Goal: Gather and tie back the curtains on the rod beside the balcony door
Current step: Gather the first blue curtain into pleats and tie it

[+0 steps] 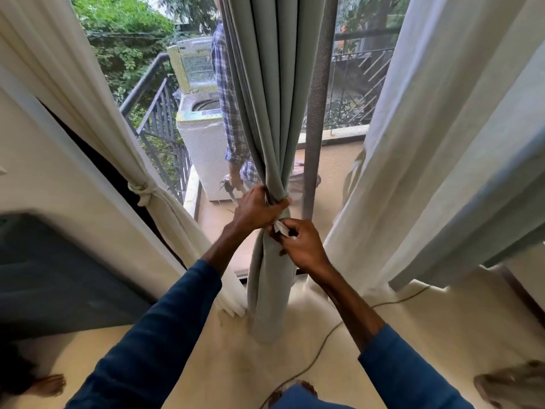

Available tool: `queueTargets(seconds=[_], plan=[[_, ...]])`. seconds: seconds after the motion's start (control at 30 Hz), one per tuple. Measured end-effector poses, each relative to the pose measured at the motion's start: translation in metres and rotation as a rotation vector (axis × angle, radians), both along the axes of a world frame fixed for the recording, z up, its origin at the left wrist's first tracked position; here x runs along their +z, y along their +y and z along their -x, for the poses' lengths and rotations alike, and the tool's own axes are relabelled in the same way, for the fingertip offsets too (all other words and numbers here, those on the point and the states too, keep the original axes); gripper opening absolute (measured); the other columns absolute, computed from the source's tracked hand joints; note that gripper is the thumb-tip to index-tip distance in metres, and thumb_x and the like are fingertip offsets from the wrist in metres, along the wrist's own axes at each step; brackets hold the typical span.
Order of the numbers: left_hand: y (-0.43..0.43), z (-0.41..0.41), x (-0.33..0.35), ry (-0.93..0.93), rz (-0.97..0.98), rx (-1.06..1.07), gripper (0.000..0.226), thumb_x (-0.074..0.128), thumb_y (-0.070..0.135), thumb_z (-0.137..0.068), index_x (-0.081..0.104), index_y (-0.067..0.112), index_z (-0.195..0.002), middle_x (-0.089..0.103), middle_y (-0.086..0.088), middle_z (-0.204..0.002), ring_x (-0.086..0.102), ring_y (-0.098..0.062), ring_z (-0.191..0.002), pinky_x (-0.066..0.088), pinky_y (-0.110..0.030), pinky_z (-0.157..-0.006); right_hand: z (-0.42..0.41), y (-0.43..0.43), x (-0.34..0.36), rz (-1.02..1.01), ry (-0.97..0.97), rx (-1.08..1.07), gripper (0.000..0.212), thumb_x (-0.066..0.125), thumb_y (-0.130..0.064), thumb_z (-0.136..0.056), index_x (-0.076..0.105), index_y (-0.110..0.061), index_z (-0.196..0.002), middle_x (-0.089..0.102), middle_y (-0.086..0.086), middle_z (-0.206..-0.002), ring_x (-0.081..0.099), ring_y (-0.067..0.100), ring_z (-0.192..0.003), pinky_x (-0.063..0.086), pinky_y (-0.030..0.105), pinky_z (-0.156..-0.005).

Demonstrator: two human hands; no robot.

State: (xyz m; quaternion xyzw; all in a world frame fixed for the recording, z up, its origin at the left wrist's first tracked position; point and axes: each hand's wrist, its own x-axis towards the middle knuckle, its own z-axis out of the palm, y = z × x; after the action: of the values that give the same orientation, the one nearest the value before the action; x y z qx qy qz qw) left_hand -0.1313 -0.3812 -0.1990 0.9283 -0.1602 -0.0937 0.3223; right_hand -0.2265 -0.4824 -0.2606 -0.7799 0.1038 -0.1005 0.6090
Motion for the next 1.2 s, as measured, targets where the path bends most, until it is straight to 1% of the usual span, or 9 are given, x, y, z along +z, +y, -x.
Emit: queueTargets(seconds=[0.07, 0.2, 0.37, 0.53, 0.7, 0.83, 0.97, 1.1, 1.2], plan=[[0.002, -0.003, -0.007, 0.024, 0.074, 0.037, 0.071, 0.063, 0.074, -0.063, 0.065, 0.019, -0.109, 0.072, -0.004, -0.101, 0.069, -0.025, -0.092, 0.06, -0.045, -0.079, 0.002, -0.008, 0.003, -0.008, -0.005, 0.007, 0.016, 0.077, -0.029, -0.088, 0.078, -0.014, -0.095, 0.071, -0.004, -0.079, 0.065, 0.008, -0.067, 0.054, 0.025, -0.053], [0.008, -0.007, -0.004, 0.143, 0.196, 0.032, 0.055, 0.075, 0.06, -0.062, 0.07, 0.019, -0.098, 0.073, -0.005, -0.096, 0.071, -0.024, -0.092, 0.061, -0.047, -0.078, 0.004, -0.036, 0.018, -0.315, -0.038, -0.041, 0.014, 0.073, -0.013, -0.091, 0.076, -0.006, -0.102, 0.074, 0.004, -0.082, 0.068, 0.014, -0.071, 0.058, 0.026, -0.058], [0.005, 0.007, 0.012, 0.308, 0.348, -0.019, 0.02, 0.079, 0.019, -0.084, 0.061, 0.022, -0.094, 0.066, -0.002, -0.094, 0.066, -0.019, -0.088, 0.062, -0.046, -0.081, -0.014, -0.047, 0.023, -0.394, -0.101, -0.212, 0.044, 0.086, -0.015, -0.079, 0.065, -0.002, -0.116, 0.075, 0.015, -0.099, 0.076, 0.025, -0.085, 0.063, 0.038, -0.073], [0.008, 0.005, 0.015, 0.371, 0.34, -0.059, 0.02, 0.072, 0.011, -0.089, 0.062, 0.018, -0.105, 0.067, -0.005, -0.102, 0.067, -0.02, -0.094, 0.062, -0.046, -0.082, -0.023, -0.039, 0.022, 0.178, -0.371, -0.278, 0.014, 0.081, -0.013, -0.083, 0.072, -0.012, -0.093, 0.074, 0.0, -0.088, 0.072, 0.009, -0.081, 0.063, 0.032, -0.069], [0.015, 0.0, 0.022, 0.492, 0.336, -0.103, 0.028, 0.063, 0.0, -0.092, 0.06, 0.014, -0.116, 0.064, -0.005, -0.107, 0.064, -0.017, -0.098, 0.06, -0.046, -0.087, -0.019, -0.044, 0.014, 0.399, -0.547, -0.144, 0.015, 0.075, 0.004, -0.084, 0.076, -0.005, -0.095, 0.069, 0.009, -0.101, 0.066, 0.008, -0.088, 0.054, 0.012, -0.071], [0.016, -0.003, 0.018, 0.496, 0.306, -0.1, 0.025, 0.054, -0.006, -0.093, 0.06, 0.016, -0.104, 0.064, -0.006, -0.103, 0.065, -0.017, -0.093, 0.061, -0.041, -0.083, -0.015, -0.045, 0.006, 0.416, -0.586, -0.046, 0.015, 0.072, 0.001, -0.087, 0.077, -0.004, -0.102, 0.072, 0.009, -0.106, 0.069, 0.014, -0.095, 0.057, 0.019, -0.076], [0.016, -0.01, 0.015, 0.494, 0.247, -0.12, 0.026, 0.053, -0.006, -0.093, 0.06, 0.005, -0.115, 0.064, -0.017, -0.113, 0.067, -0.023, -0.097, 0.063, -0.04, -0.079, -0.018, -0.049, -0.002, 0.61, -0.676, -0.008, 0.021, 0.064, -0.009, -0.096, 0.075, -0.008, -0.113, 0.069, 0.01, -0.119, 0.068, 0.023, -0.107, 0.057, 0.036, -0.086], [0.024, -0.018, 0.013, 0.516, 0.204, -0.119, 0.027, 0.054, 0.0, -0.095, 0.059, -0.002, -0.122, 0.063, -0.023, -0.119, 0.068, -0.032, -0.103, 0.062, -0.045, -0.083, -0.011, -0.052, -0.015, 0.854, -0.614, 0.086, 0.035, 0.062, -0.021, -0.1, 0.063, -0.019, -0.136, 0.054, 0.005, -0.144, 0.065, 0.021, -0.108, 0.057, 0.029, -0.08], [0.026, -0.016, 0.014, 0.575, 0.215, -0.126, 0.027, 0.052, 0.001, -0.096, 0.057, -0.002, -0.123, 0.064, -0.023, -0.119, 0.067, -0.035, -0.106, 0.059, -0.051, -0.089, -0.009, -0.051, -0.014, 0.906, -0.629, 0.081, 0.037, 0.064, -0.022, -0.099, 0.061, -0.016, -0.136, 0.055, 0.007, -0.141, 0.068, 0.02, -0.097, 0.057, 0.031, -0.067]])
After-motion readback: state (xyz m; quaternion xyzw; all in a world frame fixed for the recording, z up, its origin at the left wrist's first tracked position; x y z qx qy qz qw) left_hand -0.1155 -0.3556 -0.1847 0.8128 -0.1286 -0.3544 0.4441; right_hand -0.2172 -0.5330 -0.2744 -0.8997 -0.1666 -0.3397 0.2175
